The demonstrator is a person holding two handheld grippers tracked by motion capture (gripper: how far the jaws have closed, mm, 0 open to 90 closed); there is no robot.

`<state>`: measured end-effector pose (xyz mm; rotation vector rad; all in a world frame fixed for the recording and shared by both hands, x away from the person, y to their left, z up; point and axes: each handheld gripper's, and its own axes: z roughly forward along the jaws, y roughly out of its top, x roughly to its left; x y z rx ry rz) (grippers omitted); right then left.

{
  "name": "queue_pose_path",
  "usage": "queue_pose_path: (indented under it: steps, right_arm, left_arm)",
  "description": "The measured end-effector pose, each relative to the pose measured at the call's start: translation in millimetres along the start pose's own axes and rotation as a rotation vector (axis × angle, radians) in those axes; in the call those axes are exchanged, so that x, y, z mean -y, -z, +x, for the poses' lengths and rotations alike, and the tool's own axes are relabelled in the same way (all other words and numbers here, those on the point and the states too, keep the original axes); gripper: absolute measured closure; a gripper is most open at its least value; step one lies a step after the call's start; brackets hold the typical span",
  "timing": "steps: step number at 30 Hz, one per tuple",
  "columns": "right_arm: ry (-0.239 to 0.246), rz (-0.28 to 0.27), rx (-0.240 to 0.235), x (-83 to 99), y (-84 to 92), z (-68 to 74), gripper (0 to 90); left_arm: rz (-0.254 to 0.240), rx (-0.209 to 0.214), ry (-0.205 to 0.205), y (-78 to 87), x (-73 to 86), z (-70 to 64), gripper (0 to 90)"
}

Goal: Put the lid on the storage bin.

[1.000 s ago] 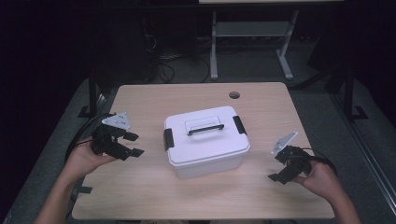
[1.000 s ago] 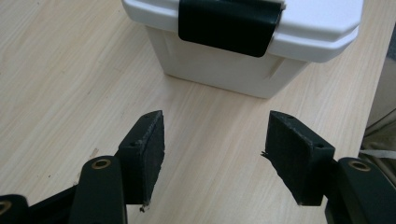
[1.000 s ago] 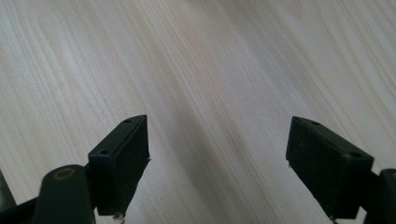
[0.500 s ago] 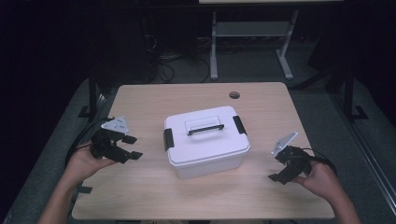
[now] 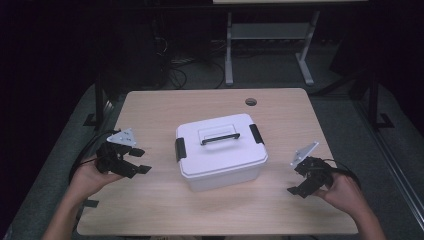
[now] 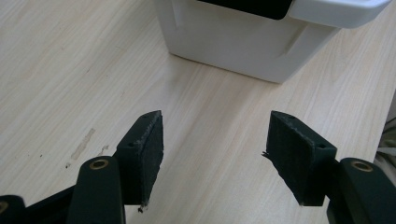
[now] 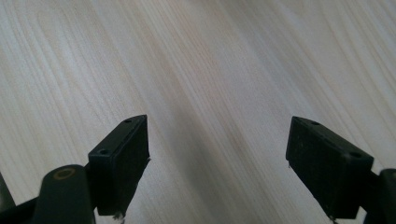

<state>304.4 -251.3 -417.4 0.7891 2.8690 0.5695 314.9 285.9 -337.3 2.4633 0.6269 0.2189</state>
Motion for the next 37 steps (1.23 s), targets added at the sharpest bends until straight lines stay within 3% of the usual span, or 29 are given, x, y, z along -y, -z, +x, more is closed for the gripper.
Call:
queue_pose_path:
  steps: [37]
  right_arm:
    - [-0.001,0.001,-0.001,1.3,-1.1,-0.8,20.9]
  left_arm:
    - [0.026,-0.005,0.015,-9.8,18.7,-1.7,35.3]
